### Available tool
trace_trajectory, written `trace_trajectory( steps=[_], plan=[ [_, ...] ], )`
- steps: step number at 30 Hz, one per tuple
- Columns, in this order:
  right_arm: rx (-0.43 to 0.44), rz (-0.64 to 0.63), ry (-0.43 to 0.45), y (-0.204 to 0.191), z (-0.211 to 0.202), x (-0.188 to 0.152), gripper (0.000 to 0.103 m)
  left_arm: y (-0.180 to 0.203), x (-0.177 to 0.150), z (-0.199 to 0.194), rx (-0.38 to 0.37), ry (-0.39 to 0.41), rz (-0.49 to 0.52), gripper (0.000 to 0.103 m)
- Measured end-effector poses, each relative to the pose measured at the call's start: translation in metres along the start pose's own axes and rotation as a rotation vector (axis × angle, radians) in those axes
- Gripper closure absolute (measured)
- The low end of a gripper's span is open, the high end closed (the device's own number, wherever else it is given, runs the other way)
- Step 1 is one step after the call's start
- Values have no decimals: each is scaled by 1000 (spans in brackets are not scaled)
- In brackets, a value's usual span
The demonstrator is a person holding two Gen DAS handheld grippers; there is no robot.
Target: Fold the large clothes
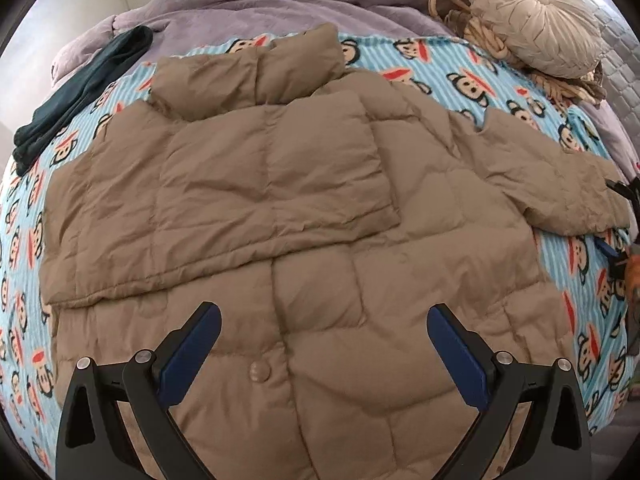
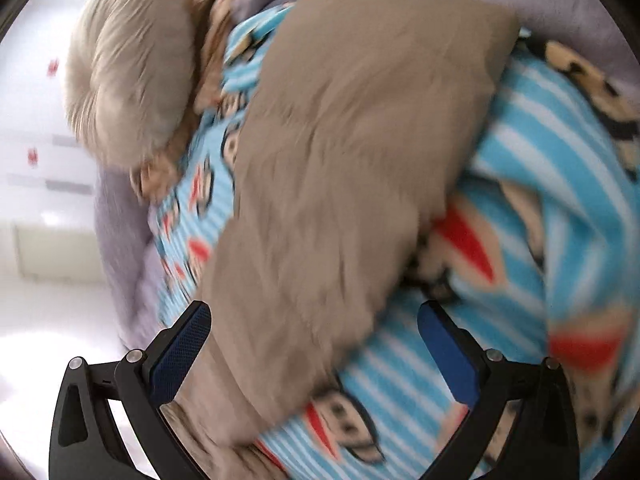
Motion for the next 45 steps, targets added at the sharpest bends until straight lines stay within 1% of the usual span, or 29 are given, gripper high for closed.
trace_trajectory(
  steps=[1,2,3,4,5,6,8,10,13,14,16,19,20,21,22,24,27,28,29,32,35,37,38,39,41,42,43,44,45],
  plan=[
    [27,47,4,2,4,7,3,0,3,0,-3,4,-6,0],
    [43,76,8,2,6,10,10,0,5,-1,-6,7,-12,0],
    [56,105,12,2,8,13,36,0,8,-2,-10,13,-20,0],
    [66,135,2,0,12,15,52,-2,12,-3,-11,20,-28,0],
    [67,153,-15,-2,15,14,82,-4,15,-5,-10,31,-35,0],
    [71,161,-24,-3,18,14,97,-6,17,-7,-10,39,-41,0],
    [100,147,-32,-11,16,14,97,-13,23,-12,-6,61,-54,0],
    [103,72,-17,-32,12,12,97,-24,29,-19,8,85,-72,0],
    [110,-69,-17,-73,1,2,97,-44,37,-27,28,114,-104,0],
    [113,-117,-16,-87,-2,-2,97,-52,40,-29,35,124,-116,0],
    [125,-257,-19,-130,-6,-18,97,-71,45,-35,50,146,-144,0],
    [143,-428,-34,-185,-5,-49,97,-98,50,-40,73,170,-189,0],
    [150,-508,-44,-210,0,-65,97,-108,51,-41,81,176,-207,0],
    [151,-556,-48,-224,4,-76,97,-118,52,-42,90,183,-227,0],
    [158,-656,-60,-252,13,-100,97,-128,53,-43,99,188,-246,0],
    [180,-793,-97,-288,30,-142,97,-146,53,-43,110,196,-280,0],
    [190,-925,-161,-316,58,-201,97,-169,48,-42,119,193,-322,0],
    [193,-964,-205,-323,73,-229,97,-174,46,-41,123,195,-329,0],
    [189,-983,-228,-323,80,-243,97,-180,43,-39,132,192,-334,0],
    [170,-1059,-354,-319,116,-313,97,-195,36,-30,135,172,-357,0],
    [113,-1111,-436,-297,147,-359,97,-201,30,-20,126,156,-371,0],
    [67,-1121,-471,-279,166,-374,97,-202,27,-14,120,151,-370,0],
    [47,-1120,-484,-269,169,-382,96,-202,26,-11,112,147,-369,0],
    [32,-1116,-492,-265,172,-385,93,-200,25,-9,107,143,-370,0],
    [-23,-1095,-518,-247,181,-387,93,-197,27,-4,89,137,-369,0],
    [-44,-1087,-528,-242,182,-385,91,-195,28,-3,81,138,-366,0],
    [-47,-1078,-541,-239,181,-384,85,-192,30,-2,71,141,-363,0],
    [-35,-1064,-554,-239,178,-381,69,-189,32,-1,62,144,-359,0],
    [-23,-1053,-561,-240,172,-380,49,-187,34,-1,54,146,-356,0]
  ],
)
Point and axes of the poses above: each gripper's, at about its wrist camera, not at the fingertips, and z roughly the way its jaws point, y to its right, x to its top, the point moved 6 cm from there along z, roughly the way its jaws point, and after that the axes turned 3 degrees about x, right-handed, at the moved point
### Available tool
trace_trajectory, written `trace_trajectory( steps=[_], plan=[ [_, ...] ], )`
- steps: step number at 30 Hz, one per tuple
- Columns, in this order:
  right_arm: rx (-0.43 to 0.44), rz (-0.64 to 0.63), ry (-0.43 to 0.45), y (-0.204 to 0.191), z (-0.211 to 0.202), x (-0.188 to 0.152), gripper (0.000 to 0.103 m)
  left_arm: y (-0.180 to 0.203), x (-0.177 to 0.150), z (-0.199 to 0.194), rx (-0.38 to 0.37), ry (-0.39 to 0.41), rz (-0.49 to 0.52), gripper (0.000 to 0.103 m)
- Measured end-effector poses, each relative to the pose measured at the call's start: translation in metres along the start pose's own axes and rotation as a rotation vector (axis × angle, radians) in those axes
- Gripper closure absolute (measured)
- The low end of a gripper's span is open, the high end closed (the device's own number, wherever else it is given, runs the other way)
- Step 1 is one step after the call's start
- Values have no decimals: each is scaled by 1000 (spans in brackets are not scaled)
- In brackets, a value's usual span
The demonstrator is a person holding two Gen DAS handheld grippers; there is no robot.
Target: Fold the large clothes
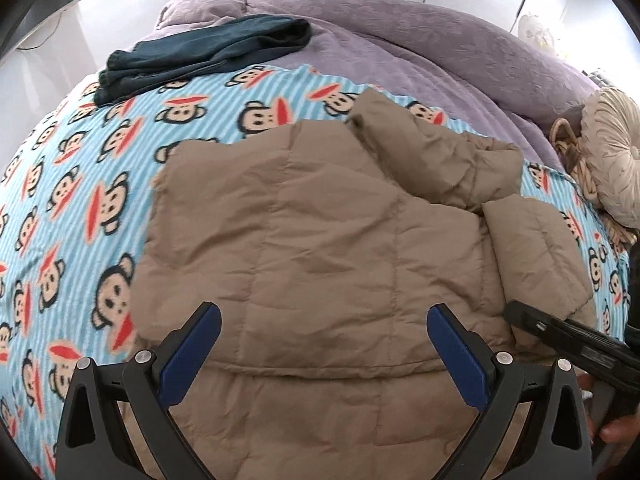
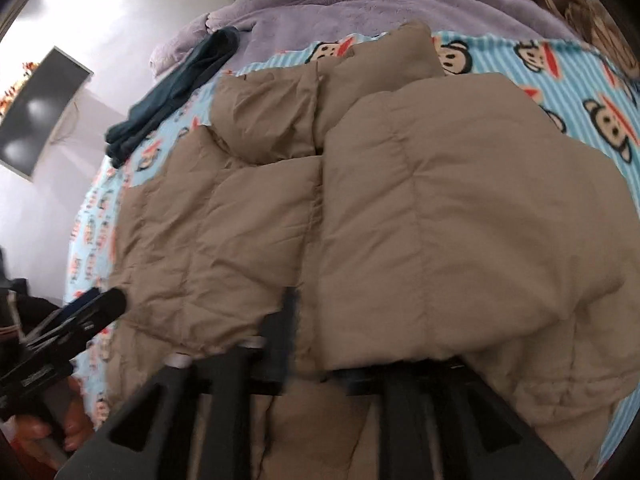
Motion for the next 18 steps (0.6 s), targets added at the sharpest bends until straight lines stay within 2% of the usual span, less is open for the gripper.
trace_trajectory(
  steps=[2,5,8,9,10,11,12,13,15,18],
  plan=[
    [50,31,34,5,-26,-3,35,6,4,0,-29,5,1,0],
    [66,125,100,23,-55,-1,35,14,7,4,-74,-1,-4,0],
    [83,338,175,69,-76,0,35,18,11,12,-164,-30,-48,0],
    [89,413,196,86,-78,2,39,18,12,13,-198,-39,-71,0],
    [98,475,209,98,-77,5,48,18,13,14,-245,-47,-101,0],
    [116,524,218,106,-75,9,78,16,14,13,-288,-51,-131,0],
    [133,536,216,106,-70,16,93,14,16,12,-319,-51,-153,0],
    [143,524,219,102,-68,22,93,11,19,10,-363,-50,-180,0],
    [157,406,236,75,-67,38,93,5,23,7,-446,-54,-222,0],
    [185,182,215,13,-57,52,93,-3,29,6,-586,-75,-290,0]
  ],
)
Point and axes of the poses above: each gripper's, at about its wrist camera, not at the fingertips, and z roughly the way its jaws point, y to its right, x to its top, the point moved 6 cm from there along z, roughly the way its jaws point, and after that the axes turned 3 degrees about x, right-handed, at the moved point
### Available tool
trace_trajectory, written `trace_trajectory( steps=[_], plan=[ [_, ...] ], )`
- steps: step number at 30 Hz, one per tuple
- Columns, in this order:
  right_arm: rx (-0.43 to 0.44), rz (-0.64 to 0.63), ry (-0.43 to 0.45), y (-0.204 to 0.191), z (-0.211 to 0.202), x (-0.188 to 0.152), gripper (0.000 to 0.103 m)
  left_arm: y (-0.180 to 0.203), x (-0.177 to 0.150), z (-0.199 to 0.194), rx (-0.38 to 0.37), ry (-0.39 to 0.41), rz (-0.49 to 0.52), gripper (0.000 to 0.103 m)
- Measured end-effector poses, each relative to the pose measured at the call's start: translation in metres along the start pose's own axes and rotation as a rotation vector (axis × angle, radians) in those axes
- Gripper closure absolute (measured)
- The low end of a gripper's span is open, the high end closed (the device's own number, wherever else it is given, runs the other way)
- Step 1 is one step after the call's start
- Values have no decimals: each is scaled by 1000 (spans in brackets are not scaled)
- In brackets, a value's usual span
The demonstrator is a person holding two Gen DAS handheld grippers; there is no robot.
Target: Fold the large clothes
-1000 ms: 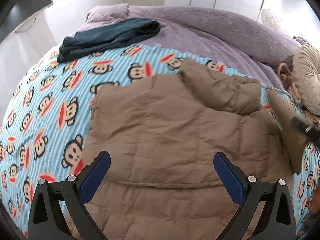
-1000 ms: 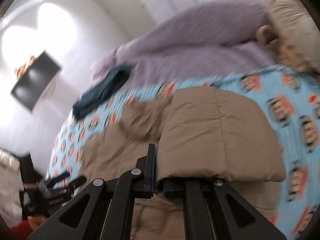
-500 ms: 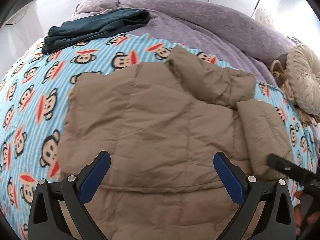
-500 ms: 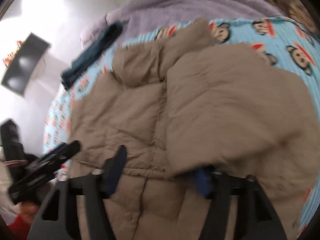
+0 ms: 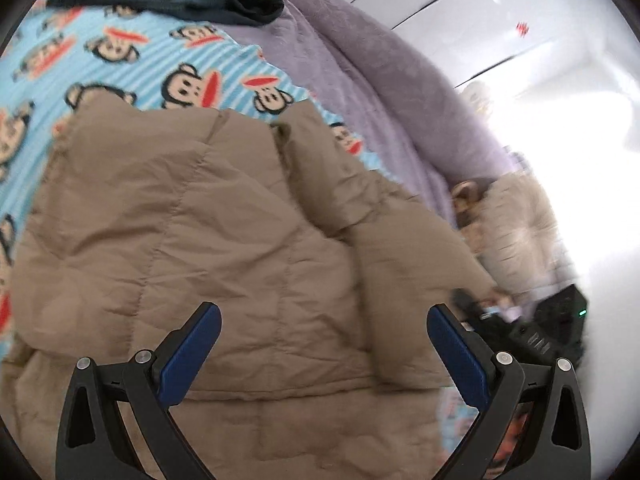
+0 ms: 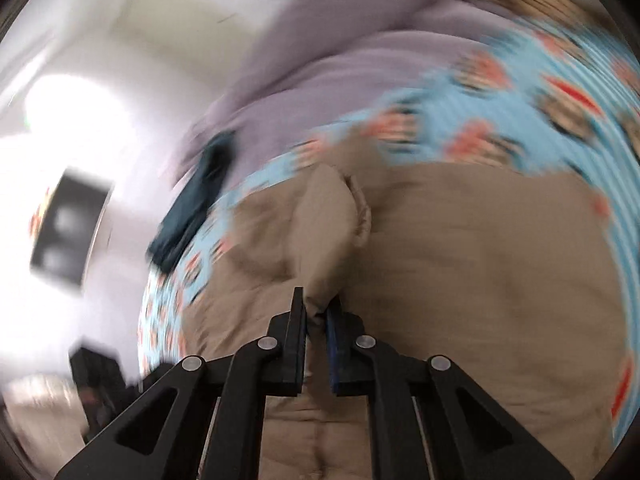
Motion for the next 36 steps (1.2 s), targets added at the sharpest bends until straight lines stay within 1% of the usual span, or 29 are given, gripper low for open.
trace_trajectory(
  steps=[1,2,3,4,5,6,7,8,9,11,13,14,15,17,18,19,20,21,22,23,24,25,26,28,30,32,34,35,36],
  plan=[
    [19,-76,-36,-24,12,-6,93,-2,2,-1,-40,-7,-27,0],
    [24,-124,-60,-39,22,-11,93,-3,4,-1,-70,-12,-47,0],
    [28,-184,-103,-57,36,-23,92,-5,6,-1,-91,-18,-56,0],
    [31,-210,-143,-65,49,-34,92,-6,6,0,-112,-27,-65,0],
    [26,-223,-181,-71,60,-45,87,-6,6,2,-125,-37,-70,0],
    [22,-229,-210,-73,66,-52,70,-6,6,5,-136,-50,-73,0],
    [11,-229,-262,-73,75,-66,60,-4,5,9,-141,-64,-70,0],
    [7,-226,-278,-71,76,-73,38,-3,4,14,-139,-77,-63,0],
    [4,-218,-293,-66,76,-82,33,-2,2,16,-132,-85,-55,0],
    [6,-195,-308,-51,65,-92,33,-1,1,27,-98,-105,-37,0],
    [-3,-138,-315,-23,42,-98,33,-1,-1,37,-70,-123,-26,0],
    [-16,-91,-306,-3,26,-98,33,-2,-1,41,-59,-132,-20,0],
    [-27,-59,-297,8,16,-97,33,-2,-1,46,-44,-141,-11,0],
    [-65,43,-257,49,-13,-94,33,4,-2,56,-23,-155,15,0],
    [-85,121,-219,76,-31,-90,33,5,0,61,-17,-158,26,0],
    [-98,180,-190,95,-44,-87,33,11,0,65,-8,-161,43,2],
    [-106,238,-162,114,-55,-83,33,14,0,68,3,-162,57,17],
    [-105,289,-128,128,-65,-78,33,22,0,74,11,-176,80,48],
    [-102,332,-89,140,-73,-73,33,28,-2,78,2,-200,99,67],
    [-105,355,-64,146,-80,-70,33,34,-4,81,1,-212,117,91],
    [-119,387,-24,159,-87,-62,45,36,-5,79,7,-202,138,91],
    [-123,399,-5,164,-89,-57,61,42,-5,73,10,-177,172,91],
    [-130,408,3,168,-89,-53,96,46,-6,67,7,-159,196,91],
    [-139,399,18,171,-89,-44,97,46,-8,51,13,-119,236,91],
    [-150,326,21,163,-88,-38,97,33,-11,39,51,-99,248,91],
    [-173,260,-5,155,-82,-41,97,8,-18,44,126,-128,238,91],
    [-215,215,-50,156,-68,-52,97,-13,-23,53,194,-154,243,90],
    [-236,209,-69,151,-55,-53,97,-22,-26,57,216,-162,243,90],
    [-241,214,-78,149,-45,-53,97,-27,-27,57,219,-166,230,89]
  ],
)
Point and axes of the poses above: each gripper's, at about its wrist camera, not at the fingertips, and z roughly the way its jaws point, y to its right, x to its top, the point moved 6 cm from there along z, roughly the way its jaws point, and after that the axes turned 3 degrees about x, right-handed, at the moved point
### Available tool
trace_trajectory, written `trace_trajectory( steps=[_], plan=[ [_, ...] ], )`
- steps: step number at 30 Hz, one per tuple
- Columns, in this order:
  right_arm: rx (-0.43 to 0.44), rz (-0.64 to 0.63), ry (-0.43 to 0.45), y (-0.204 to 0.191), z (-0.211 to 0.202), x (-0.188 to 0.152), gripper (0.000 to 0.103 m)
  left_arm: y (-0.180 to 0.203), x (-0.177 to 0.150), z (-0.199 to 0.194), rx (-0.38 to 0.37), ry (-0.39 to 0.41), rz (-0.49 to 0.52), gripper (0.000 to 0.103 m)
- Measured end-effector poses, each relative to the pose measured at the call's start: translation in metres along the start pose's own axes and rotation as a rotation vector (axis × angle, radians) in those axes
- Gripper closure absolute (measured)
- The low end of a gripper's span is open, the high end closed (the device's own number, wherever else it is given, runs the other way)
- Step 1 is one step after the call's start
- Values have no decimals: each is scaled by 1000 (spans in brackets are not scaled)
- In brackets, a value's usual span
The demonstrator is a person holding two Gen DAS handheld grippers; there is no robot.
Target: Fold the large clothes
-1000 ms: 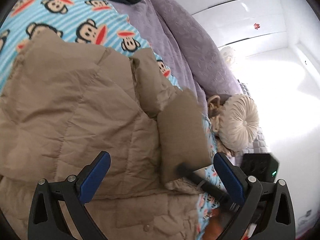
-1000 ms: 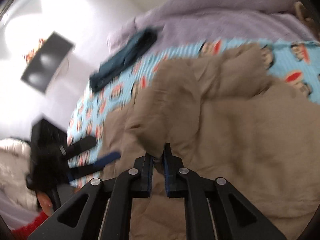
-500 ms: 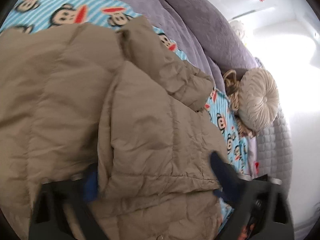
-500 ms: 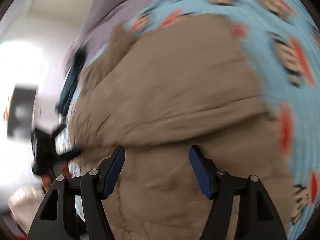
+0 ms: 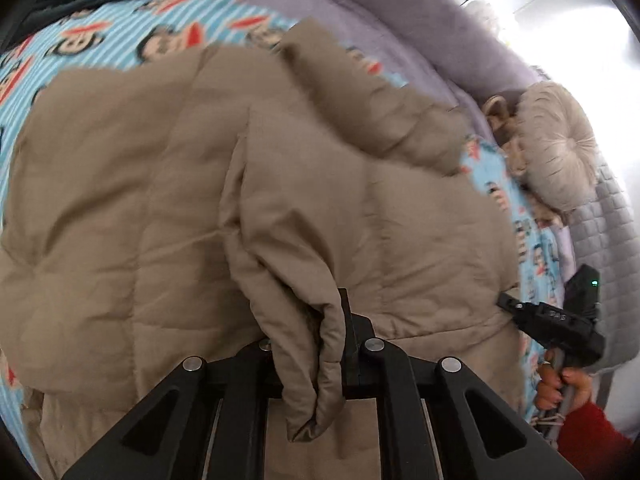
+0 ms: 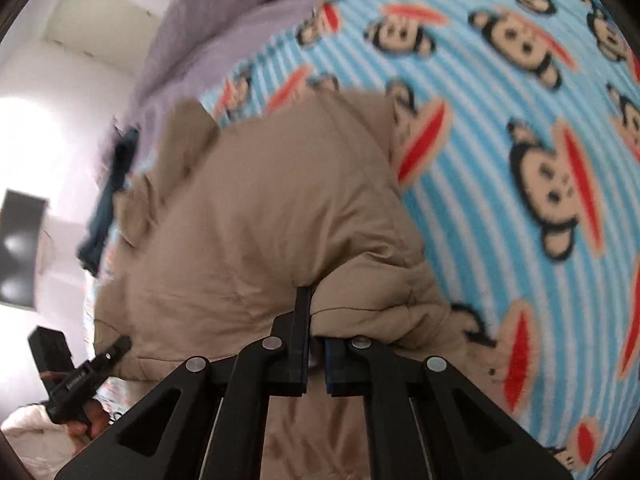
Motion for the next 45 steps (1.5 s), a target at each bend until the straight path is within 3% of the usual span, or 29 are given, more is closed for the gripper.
trace_trajectory(
  steps=[3,8,11,12,15,17,20,22,25,29,30,31,32,34,36,39,42,45],
  plan=[
    [8,28,12,4,3,-6,97,-9,-1,-14,22,18,-35,88],
    [12,22,0,6,2,-4,96,-23,3,-58,162,80,-1,88],
    [-23,-15,-10,3,-6,-5,93,-18,12,-81,188,126,39,88],
    [-37,-31,-26,0,-10,-6,89,-16,16,-85,179,133,44,88],
    [-35,-151,-60,-20,-26,-18,48,7,30,-76,158,143,75,88],
    [-4,-260,-44,-38,-47,-24,44,17,36,-56,189,134,94,88],
    [19,-324,33,-49,-76,-11,44,23,36,-22,245,111,103,88],
    [20,-250,99,-35,-85,17,44,16,31,-4,278,89,106,88],
    [53,-12,127,11,-72,60,44,8,23,0,271,96,115,88],
    [252,361,50,68,-24,93,44,2,19,3,253,90,135,88],
    [307,419,6,72,-10,95,48,1,19,4,250,88,136,88],
    [341,462,-30,74,2,93,59,0,19,5,250,86,136,88],
    [380,466,-49,69,8,94,84,-2,19,7,261,86,136,88],
    [391,341,-43,49,5,98,87,-8,20,9,267,86,129,88],
    [311,221,-29,41,2,101,89,-10,21,12,247,83,116,88],
    [112,160,-26,60,10,104,89,-7,22,16,239,79,118,88],
    [40,143,9,67,3,106,89,-3,23,17,266,71,125,88],
    [-88,42,52,58,-24,99,89,6,27,0,271,84,112,88]
  ],
)
Point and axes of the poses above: each gripper's, at about its wrist camera, not at the fingertips, and z roughly the way its jaws point, y to its right, x to its top, the point moved 6 cm from there along z, roughly the way its jaws point, and after that the axes turned 3 degrees about x, right-handed, at the moved point
